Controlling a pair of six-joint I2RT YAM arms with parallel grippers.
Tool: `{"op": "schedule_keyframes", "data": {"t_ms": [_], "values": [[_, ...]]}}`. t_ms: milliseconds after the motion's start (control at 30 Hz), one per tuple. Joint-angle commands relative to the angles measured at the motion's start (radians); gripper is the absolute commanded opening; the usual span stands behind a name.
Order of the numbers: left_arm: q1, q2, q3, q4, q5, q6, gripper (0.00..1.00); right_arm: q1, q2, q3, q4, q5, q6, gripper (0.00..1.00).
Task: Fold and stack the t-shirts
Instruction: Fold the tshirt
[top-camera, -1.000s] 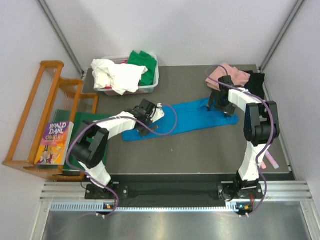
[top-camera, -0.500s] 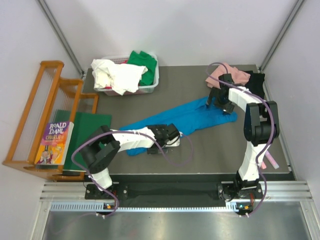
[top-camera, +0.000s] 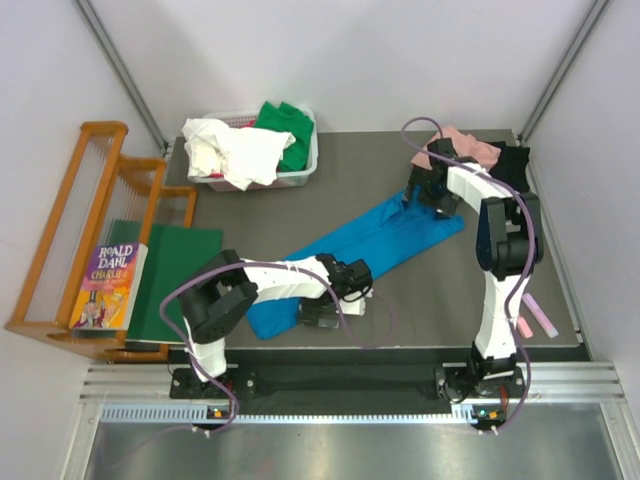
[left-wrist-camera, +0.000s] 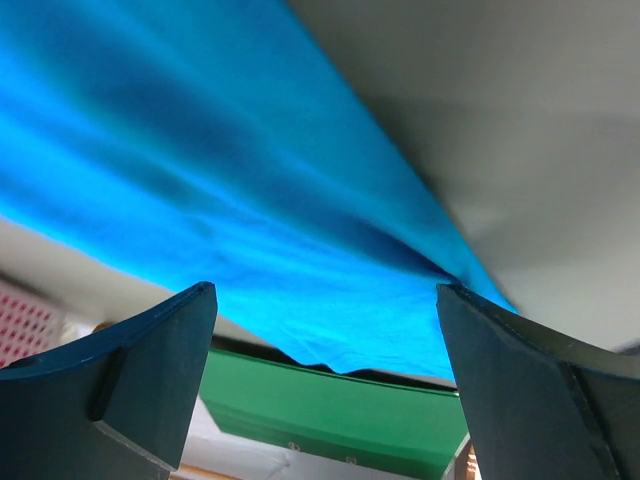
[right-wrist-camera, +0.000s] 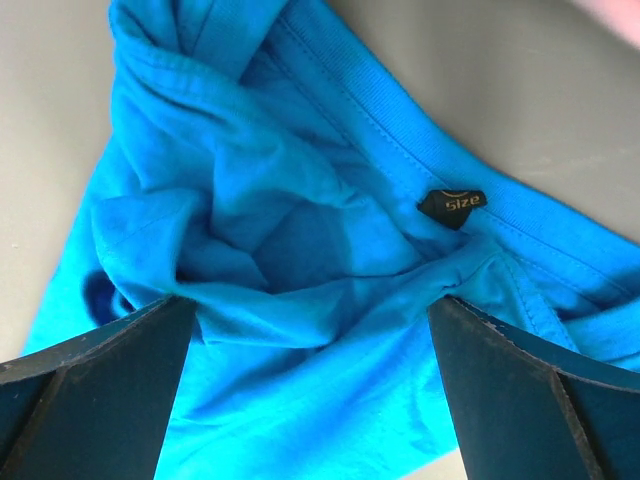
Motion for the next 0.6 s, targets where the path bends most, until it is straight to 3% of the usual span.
{"op": "schedule_keyframes", "data": {"t_ms": [0, 400, 567], "values": [[-0.043, 0.094, -0.012, -0.045, 0.445, -0.121, 0.99, 0.041, 0.051, 0.098, -0.01, -0.022, -0.02, 1.0], [-0.054, 0.14, 0.159, -0.088, 0.514, -0.095, 0.99, 0.096, 0.239, 0.362, -0.076, -0.136, 0.004, 1.0], [-0.052, 0.145, 0.166, -0.07, 0.52, -0.107, 0.99, 0.093, 0.408, 0.619, -0.163, -0.224, 0.006, 1.0]]}}
